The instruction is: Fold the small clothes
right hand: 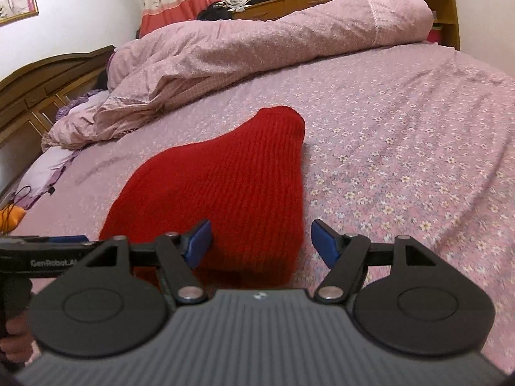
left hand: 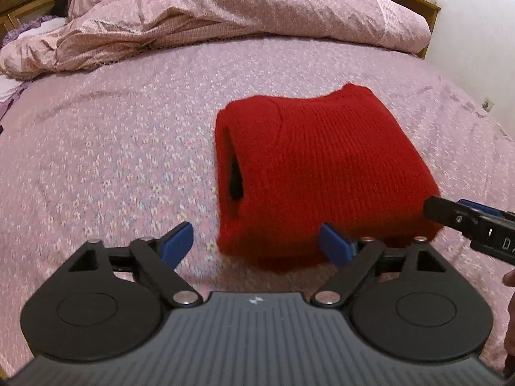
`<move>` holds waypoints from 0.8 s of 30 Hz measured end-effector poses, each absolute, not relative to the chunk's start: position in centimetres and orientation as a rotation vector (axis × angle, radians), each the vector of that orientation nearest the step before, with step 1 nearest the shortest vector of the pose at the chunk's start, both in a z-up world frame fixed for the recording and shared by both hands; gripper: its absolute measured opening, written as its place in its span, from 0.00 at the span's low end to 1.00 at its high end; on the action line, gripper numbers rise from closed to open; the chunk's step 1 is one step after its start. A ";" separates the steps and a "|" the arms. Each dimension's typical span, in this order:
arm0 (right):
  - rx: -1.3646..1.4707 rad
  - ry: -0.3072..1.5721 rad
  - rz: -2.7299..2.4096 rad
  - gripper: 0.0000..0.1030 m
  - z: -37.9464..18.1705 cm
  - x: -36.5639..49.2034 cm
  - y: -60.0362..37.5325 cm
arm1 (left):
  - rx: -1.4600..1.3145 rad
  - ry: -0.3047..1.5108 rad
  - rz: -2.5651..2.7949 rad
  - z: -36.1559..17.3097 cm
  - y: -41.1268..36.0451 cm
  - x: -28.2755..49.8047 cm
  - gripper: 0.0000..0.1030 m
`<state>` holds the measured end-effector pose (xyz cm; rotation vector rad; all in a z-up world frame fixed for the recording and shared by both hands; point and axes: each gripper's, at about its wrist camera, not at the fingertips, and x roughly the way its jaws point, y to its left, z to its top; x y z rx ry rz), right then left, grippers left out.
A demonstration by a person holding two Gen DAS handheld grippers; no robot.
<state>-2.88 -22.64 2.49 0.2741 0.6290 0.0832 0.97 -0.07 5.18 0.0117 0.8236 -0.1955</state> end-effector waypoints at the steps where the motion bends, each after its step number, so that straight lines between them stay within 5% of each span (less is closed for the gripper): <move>1: 0.274 0.629 0.086 0.70 2.6 -3.3 -22.5 | 0.011 0.829 -0.194 5.2 -0.2 0.6 0.89; 24: 0.239 0.718 0.036 0.74 1.5 -5.6 -20.9 | 0.011 0.959 -0.138 3.4 -0.8 -0.4 0.97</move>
